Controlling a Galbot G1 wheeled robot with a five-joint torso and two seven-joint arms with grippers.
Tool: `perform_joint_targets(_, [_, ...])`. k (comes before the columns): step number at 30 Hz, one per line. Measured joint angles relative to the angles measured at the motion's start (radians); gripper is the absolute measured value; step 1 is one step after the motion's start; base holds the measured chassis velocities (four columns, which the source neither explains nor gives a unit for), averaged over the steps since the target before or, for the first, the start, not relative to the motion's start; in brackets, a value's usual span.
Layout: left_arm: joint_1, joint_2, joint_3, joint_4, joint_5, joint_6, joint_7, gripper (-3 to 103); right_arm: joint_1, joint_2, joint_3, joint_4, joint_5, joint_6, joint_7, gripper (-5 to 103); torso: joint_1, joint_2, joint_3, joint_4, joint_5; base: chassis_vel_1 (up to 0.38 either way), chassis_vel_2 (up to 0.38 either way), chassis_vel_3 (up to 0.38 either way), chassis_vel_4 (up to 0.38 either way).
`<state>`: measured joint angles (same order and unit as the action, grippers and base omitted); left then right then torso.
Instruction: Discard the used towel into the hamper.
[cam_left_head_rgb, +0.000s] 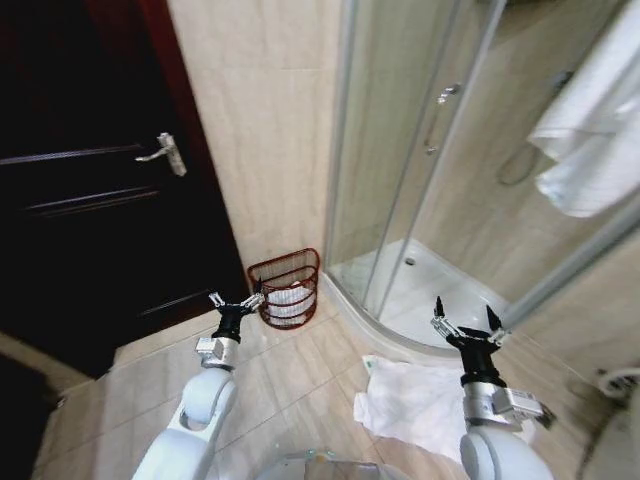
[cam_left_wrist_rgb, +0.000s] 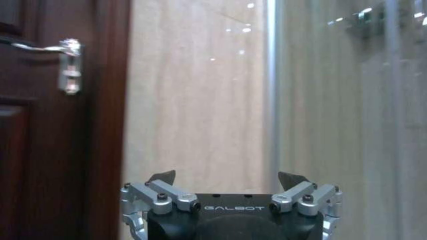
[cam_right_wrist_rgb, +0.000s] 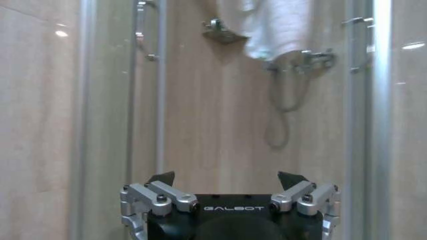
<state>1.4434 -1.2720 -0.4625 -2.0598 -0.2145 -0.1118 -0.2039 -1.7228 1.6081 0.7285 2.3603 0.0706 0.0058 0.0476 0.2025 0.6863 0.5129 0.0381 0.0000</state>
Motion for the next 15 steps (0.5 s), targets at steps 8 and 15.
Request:
perform_joint_targets(8, [-0.008,0.0,0.005,0.002,-0.02,-0.019,-0.009,100,-0.001,0.0,0.002,0.001,0.0,0.003,0.001,100,0.0,0.0,0.0,0.0,0.0,-0.069,-0.065,-0.067,-0.068])
perform_joint_targets(15, [-0.01,0.004,0.005,0.002,-0.024,-0.02,-0.008,100,0.009,0.0,-0.005,-0.001,-0.002,0.003,0.001,100,0.0,0.0,0.0,0.0003,0.0,0.0,0.0,0.0,0.0])
